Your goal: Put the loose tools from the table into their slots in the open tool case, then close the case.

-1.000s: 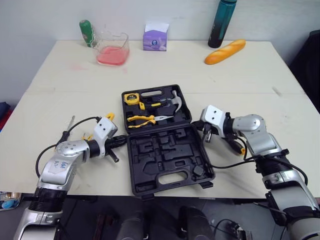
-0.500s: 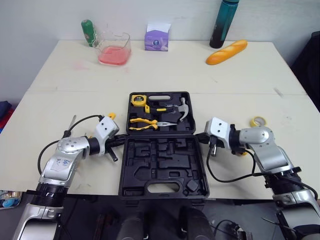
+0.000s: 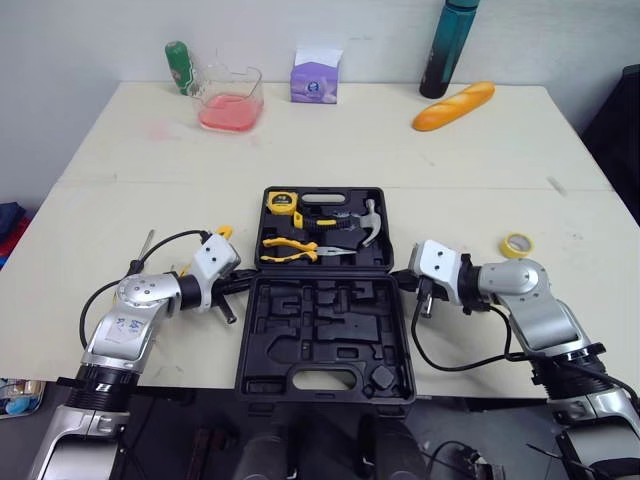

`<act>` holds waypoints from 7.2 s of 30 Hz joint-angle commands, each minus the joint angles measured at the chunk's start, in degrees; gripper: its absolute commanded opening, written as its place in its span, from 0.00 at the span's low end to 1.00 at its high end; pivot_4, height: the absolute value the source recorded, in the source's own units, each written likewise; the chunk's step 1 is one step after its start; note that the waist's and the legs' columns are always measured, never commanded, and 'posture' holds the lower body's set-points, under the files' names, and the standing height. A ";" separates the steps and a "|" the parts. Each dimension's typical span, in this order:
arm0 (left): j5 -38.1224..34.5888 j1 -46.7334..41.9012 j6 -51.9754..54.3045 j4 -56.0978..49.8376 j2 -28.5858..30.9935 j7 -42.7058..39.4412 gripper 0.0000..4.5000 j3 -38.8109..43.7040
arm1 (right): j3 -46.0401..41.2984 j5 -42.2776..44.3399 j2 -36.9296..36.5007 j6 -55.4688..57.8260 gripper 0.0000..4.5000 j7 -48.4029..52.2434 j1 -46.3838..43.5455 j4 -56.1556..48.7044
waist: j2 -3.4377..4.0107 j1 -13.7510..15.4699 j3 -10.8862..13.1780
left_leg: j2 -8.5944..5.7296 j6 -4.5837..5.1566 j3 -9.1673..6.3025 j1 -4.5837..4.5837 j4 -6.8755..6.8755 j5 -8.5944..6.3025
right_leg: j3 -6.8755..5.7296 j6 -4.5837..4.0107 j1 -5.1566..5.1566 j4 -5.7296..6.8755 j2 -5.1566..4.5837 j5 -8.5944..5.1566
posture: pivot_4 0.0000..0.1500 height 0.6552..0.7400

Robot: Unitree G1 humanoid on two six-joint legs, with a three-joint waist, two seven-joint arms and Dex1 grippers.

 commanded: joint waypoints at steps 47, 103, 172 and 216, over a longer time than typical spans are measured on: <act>-9.98 30.69 -23.21 31.85 23.24 -2.19 0.99 58.00 | -42.17 13.57 -31.66 -32.28 1.00 1.10 14.24 44.54 | -0.08 -0.49 0.13 | 0.15 0.16 0.30 0.02 -0.16 -0.44 | 0.05 0.05 -0.09 -0.64 -0.06 0.07 | 1.00 1.00; -16.46 5.61 52.10 -9.93 18.95 23.59 0.99 27.22 | -23.91 39.64 -2.89 -9.39 1.00 17.24 10.94 -12.07 | -0.14 1.22 0.11 | 0.76 -0.23 0.43 -0.01 0.05 -0.55 | 0.37 -0.10 -0.12 -0.52 0.79 0.12 | 1.00 1.00; 8.91 -35.55 17.94 -12.56 16.61 -28.00 0.22 -29.63 | -28.93 38.66 -7.04 -8.82 1.00 16.74 24.73 -15.95 | -0.23 2.64 0.14 | 0.67 -0.14 0.46 -0.27 0.66 -0.59 | 0.29 -0.12 -0.10 -0.47 1.00 0.14 | 1.00 1.00; 13.45 -38.55 18.29 -9.16 5.52 -32.99 0.95 -27.53 | -29.30 40.34 -7.21 -5.29 1.00 9.28 29.82 -25.75 | -0.27 2.61 0.16 | 0.80 0.01 0.37 -0.32 1.00 -0.69 | 0.30 -0.12 -0.07 -0.24 0.91 0.14 | 1.00 1.00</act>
